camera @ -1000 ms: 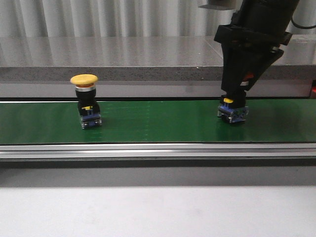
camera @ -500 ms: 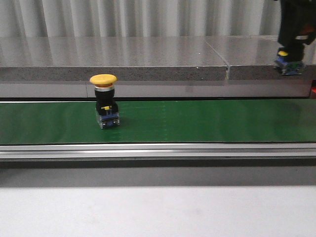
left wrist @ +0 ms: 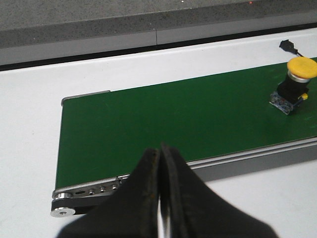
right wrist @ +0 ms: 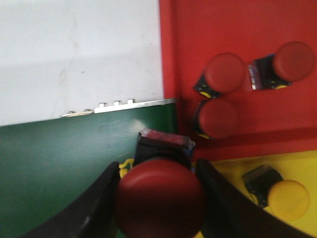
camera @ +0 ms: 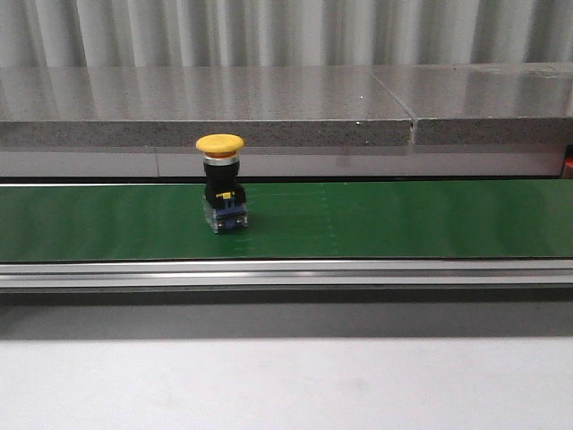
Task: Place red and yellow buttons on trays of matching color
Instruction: 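Carry the red button into the red tray and open the right gripper, then lower the right gripper onto the arriving yellow button and close, then carry the yellow button into the yellow tray and open the right gripper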
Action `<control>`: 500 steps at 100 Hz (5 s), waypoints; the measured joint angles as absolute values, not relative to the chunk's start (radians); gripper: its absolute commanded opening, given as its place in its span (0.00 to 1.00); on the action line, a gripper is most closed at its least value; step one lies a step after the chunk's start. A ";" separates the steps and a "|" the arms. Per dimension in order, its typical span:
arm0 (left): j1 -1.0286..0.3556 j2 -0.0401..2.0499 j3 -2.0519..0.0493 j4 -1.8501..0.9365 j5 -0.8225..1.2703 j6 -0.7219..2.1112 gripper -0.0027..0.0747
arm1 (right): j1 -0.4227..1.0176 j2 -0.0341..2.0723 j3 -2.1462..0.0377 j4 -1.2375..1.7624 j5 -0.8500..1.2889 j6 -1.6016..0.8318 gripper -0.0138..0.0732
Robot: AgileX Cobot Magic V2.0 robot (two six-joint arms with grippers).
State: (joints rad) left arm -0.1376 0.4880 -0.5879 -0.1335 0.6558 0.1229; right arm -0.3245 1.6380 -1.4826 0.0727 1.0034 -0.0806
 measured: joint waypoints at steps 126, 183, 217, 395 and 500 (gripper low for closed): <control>-0.138 0.488 -0.588 -0.133 0.656 0.123 0.01 | -0.535 1.949 -1.483 0.072 0.743 0.099 0.26; -0.138 0.488 -0.588 -0.133 0.656 0.123 0.01 | -0.535 1.959 -1.483 0.074 0.718 0.103 0.74; -0.138 0.488 -0.588 -0.133 0.656 0.123 0.01 | -0.535 1.770 -1.419 0.071 0.710 0.089 0.74; -0.138 0.488 -0.588 -0.133 0.656 0.123 0.01 | 0.210 1.631 -1.388 0.090 1.155 -0.093 0.86; -0.138 0.488 -0.588 -0.133 0.656 0.123 0.01 | 0.011 1.556 -1.363 0.088 1.078 0.022 0.23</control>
